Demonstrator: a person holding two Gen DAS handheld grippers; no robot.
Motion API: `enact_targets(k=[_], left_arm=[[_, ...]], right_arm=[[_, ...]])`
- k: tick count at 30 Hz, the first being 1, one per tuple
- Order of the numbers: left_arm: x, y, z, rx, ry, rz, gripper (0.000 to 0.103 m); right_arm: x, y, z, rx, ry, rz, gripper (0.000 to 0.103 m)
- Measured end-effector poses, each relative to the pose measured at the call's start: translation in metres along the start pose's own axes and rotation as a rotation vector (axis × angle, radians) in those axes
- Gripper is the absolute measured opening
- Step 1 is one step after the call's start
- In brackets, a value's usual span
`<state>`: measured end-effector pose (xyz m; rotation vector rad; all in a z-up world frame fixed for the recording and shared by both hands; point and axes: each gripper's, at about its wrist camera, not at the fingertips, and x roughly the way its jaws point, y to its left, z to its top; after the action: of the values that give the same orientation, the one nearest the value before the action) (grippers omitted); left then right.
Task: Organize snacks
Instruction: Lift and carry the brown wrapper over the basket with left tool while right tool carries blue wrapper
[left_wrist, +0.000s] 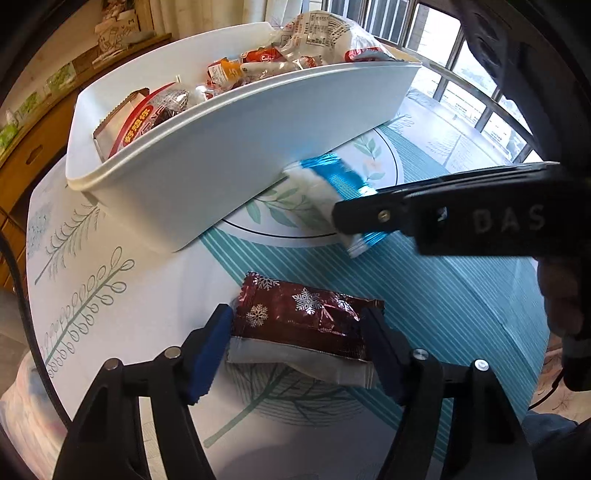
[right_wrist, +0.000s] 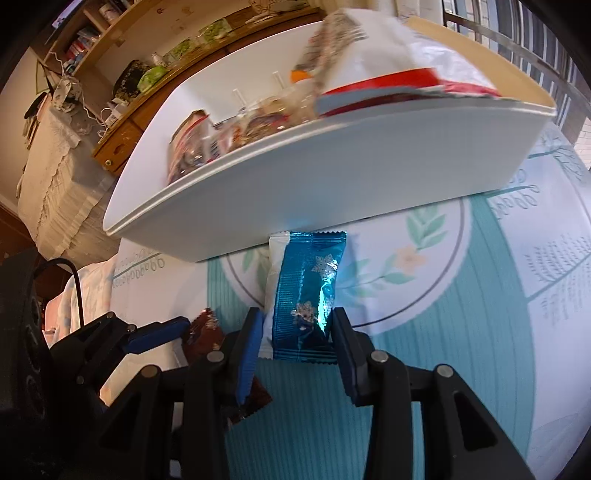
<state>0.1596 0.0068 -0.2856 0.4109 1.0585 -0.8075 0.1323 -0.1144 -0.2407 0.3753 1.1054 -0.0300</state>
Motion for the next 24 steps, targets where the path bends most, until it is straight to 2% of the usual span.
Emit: enact_targets(k=[6,17,24], left_arm=[[0.002,-0.005,0.008,-0.022,0.017,0.032,0.054],[0.002,-0.016,0.018,-0.095,0.055,0.089,0.045],[0.002,-0.026,0.025,-0.166,0.115,0.129,0.04]], right_arm=[[-0.007,-0.015,0.004,0.002,0.015,-0.01,0.038],[-0.021,-0.038,0.01,0.001,0.053,0.013,0.038],[-0.031,-0.045,0.016,-0.038,0.101,0.044,0.038]])
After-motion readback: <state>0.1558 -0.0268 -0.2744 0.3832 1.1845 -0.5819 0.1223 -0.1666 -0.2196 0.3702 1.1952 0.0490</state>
